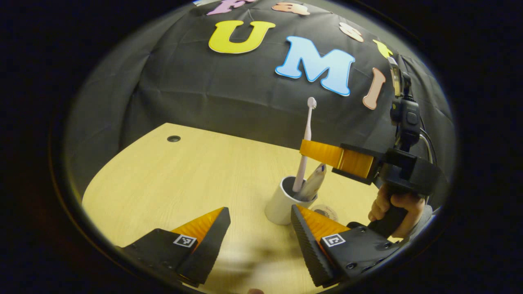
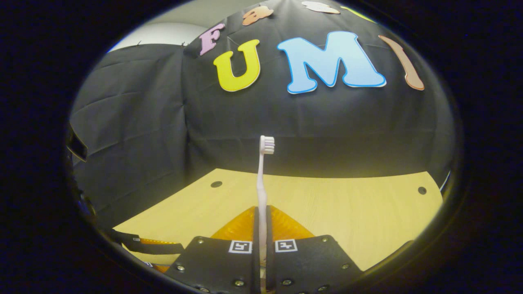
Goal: Put the toothbrush and toothpaste on the desktop into the cup, then pick up the cup and place it on the coaster on the desktop.
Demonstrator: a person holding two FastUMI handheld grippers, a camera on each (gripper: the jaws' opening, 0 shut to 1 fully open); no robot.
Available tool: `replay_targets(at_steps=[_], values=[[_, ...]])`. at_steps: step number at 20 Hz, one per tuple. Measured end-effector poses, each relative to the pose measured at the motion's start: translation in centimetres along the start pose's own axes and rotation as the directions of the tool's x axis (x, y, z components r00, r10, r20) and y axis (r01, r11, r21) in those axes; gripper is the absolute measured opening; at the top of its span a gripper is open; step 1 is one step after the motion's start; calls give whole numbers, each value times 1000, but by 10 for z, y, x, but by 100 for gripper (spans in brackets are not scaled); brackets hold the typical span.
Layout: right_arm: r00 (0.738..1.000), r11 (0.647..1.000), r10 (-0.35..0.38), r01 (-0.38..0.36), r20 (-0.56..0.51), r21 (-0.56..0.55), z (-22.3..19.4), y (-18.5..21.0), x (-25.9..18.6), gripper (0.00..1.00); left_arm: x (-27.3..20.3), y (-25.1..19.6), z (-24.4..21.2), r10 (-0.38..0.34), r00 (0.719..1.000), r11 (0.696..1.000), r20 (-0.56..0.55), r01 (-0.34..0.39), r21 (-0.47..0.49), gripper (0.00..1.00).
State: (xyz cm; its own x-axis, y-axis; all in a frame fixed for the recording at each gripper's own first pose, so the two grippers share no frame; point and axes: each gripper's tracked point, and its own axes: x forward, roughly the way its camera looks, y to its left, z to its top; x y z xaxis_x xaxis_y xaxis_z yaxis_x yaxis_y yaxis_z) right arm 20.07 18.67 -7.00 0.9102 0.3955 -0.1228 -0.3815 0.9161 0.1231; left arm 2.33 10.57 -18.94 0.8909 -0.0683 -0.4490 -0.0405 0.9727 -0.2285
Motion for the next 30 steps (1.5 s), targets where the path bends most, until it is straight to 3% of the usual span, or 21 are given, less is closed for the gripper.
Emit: replay_targets(at_steps=[1, 3, 4, 5, 7, 11, 16, 18, 21, 30], values=[[1000, 1000, 4, -4, -8, 0, -1, 1, -2, 7, 0, -3, 0, -4, 1000, 1000, -1, 4, 3, 95], [1000, 1000, 24, -24, -21, -3, -4, 5, -6, 20, 1, -9, 0, -14, 1000, 1000, -3, 14, 10, 92], [999, 1000, 27, -27, -30, -4, -4, 7, -8, 43, 2, -12, 0, -17, 1000, 1000, -5, 17, 14, 95], [999, 1000, -2, 1, -34, -13, -5, 1, -8, 67, 2, -14, -1, -20, 1000, 1000, -4, 20, 18, 92], [999, 999, -24, 24, -28, -25, -2, -4, -17, 88, 1, -20, 2, -27, 1000, 999, -1, 27, 26, 95], [999, 999, -33, 33, -14, 12, 12, -9, -38, 88, -1, -33, 1, -33, 999, 999, -15, 34, 43, 92], [996, 994, -90, 90, -4, 59, 33, -37, -79, 87, 0, -60, -2, -50, 997, 998, -62, 53, 45, 99], [992, 991, -124, 124, -3, 43, 38, -52, -97, 87, 2, -70, -4, -50, 995, 998, -92, 54, 35, 92], [984, 984, -178, 178, 12, 29, 46, -74, -123, 87, 9, -87, -9, -56, 988, 998, -144, 58, 6, 92], [969, 968, -248, 247, 8, 30, 44, -109, -174, 88, 44, -106, -27, 25, 947, 1000, -319, -26, 1, 92]])
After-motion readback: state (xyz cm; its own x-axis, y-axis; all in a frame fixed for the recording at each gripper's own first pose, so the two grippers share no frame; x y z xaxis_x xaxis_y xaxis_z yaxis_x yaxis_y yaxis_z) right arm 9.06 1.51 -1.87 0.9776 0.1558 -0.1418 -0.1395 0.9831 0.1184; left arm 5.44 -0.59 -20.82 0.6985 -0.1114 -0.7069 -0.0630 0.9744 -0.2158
